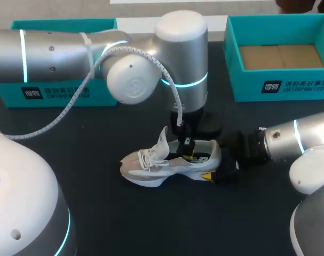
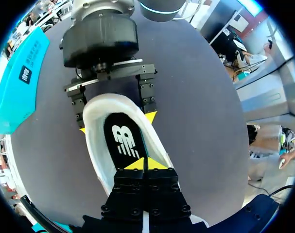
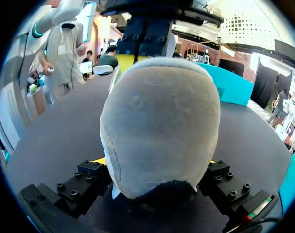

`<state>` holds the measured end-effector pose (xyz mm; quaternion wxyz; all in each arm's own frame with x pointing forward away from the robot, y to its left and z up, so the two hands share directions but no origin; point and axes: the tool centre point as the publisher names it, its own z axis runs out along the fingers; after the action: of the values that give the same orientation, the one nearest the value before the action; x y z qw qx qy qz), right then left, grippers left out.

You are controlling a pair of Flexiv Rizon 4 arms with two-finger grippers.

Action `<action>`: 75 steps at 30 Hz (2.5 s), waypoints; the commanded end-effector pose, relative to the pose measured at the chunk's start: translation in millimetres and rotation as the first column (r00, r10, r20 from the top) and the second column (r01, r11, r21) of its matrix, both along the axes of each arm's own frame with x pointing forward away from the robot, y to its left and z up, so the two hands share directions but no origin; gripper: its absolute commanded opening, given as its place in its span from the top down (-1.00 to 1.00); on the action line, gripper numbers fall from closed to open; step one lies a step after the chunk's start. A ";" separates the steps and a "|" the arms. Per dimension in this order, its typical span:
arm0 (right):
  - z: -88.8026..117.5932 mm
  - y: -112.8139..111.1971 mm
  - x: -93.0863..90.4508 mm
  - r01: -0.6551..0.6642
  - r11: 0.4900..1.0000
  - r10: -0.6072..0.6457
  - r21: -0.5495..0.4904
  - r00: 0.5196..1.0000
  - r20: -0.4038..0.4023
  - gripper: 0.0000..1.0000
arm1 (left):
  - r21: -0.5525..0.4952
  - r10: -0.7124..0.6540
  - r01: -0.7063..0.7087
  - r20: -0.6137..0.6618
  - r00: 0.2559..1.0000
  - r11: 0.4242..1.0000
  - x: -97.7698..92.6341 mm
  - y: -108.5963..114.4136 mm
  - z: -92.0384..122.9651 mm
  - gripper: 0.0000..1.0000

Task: Take the shoe out of the shoebox, open the shoe tongue, remove and reinsert the insole, then place the shoe into the shoebox

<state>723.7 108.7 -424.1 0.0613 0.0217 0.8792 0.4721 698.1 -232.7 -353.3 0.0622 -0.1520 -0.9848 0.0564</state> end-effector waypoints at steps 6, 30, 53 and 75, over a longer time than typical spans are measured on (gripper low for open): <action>0.2 -0.3 0.6 0.000 1.000 0.000 -0.003 1.000 -0.001 1.00 | -0.010 0.027 -0.027 -0.035 0.999 1.000 -8.2 5.8 -23.9 1.00; 0.2 -0.3 0.6 0.000 1.000 0.000 -0.003 1.000 -0.001 1.00 | -0.033 0.050 -0.051 -0.014 0.999 0.998 -5.2 4.9 -51.8 0.28; 0.2 -0.3 0.6 0.000 1.000 0.000 -0.003 1.000 -0.001 1.00 | -0.079 0.089 -0.090 -0.017 0.996 0.993 11.4 26.1 -28.6 1.00; 0.2 -0.3 0.6 0.000 1.000 0.000 -0.003 1.000 -0.001 1.00 | -0.213 0.188 -0.235 -0.219 0.958 0.949 15.2 56.5 16.0 1.00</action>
<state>723.8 109.0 -423.9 0.0613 0.0216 0.8790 0.4724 714.9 -187.5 -343.7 0.1347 -0.0441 -0.9738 0.1776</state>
